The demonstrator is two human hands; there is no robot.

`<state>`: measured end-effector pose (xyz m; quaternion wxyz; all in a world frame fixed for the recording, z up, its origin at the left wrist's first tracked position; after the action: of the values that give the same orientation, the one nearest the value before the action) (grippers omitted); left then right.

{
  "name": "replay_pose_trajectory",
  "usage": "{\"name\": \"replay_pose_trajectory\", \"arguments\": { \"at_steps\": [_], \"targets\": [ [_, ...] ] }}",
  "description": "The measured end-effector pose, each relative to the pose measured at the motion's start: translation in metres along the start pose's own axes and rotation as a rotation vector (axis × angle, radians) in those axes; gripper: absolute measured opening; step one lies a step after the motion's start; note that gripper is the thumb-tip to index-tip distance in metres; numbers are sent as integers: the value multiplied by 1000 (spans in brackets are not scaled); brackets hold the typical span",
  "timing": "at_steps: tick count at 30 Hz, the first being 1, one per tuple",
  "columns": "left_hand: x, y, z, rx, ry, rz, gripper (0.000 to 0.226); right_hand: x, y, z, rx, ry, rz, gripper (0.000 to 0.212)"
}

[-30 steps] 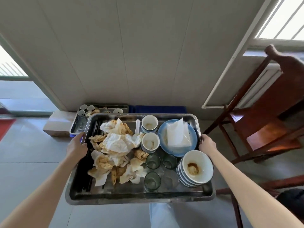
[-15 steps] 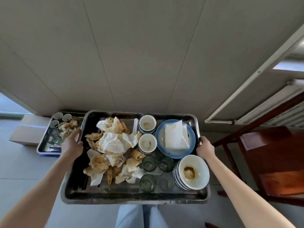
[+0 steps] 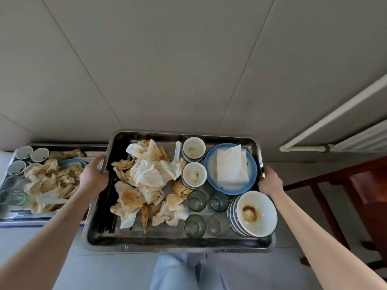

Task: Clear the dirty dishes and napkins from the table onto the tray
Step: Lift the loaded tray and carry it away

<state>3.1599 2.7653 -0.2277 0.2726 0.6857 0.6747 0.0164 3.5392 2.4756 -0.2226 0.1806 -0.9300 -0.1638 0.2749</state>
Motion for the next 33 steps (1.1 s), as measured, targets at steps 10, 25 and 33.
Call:
{"name": "replay_pose_trajectory", "arguments": {
  "at_steps": [10,25,33],
  "targets": [
    [75,-11,125,0,-9,50,53,108,37,80,-25,5,13,31],
    [105,-25,205,-55,-47,4,56,162,74,143,68,-23,28,36],
    [105,-27,215,-74,-31,-19,56,172,81,156,103,-39,49,43]
  ]
}}
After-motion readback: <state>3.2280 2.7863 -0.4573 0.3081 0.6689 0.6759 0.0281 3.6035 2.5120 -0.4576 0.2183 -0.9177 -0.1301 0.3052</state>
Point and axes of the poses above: each hand's wrist, its own x-axis towards the middle knuckle, its own z-axis out of the palm, y = z × x, the point moved 1 cm from there along x, towards the middle knuckle, and after that the axes turned 3 degrees about x, right-handed, at the moved point
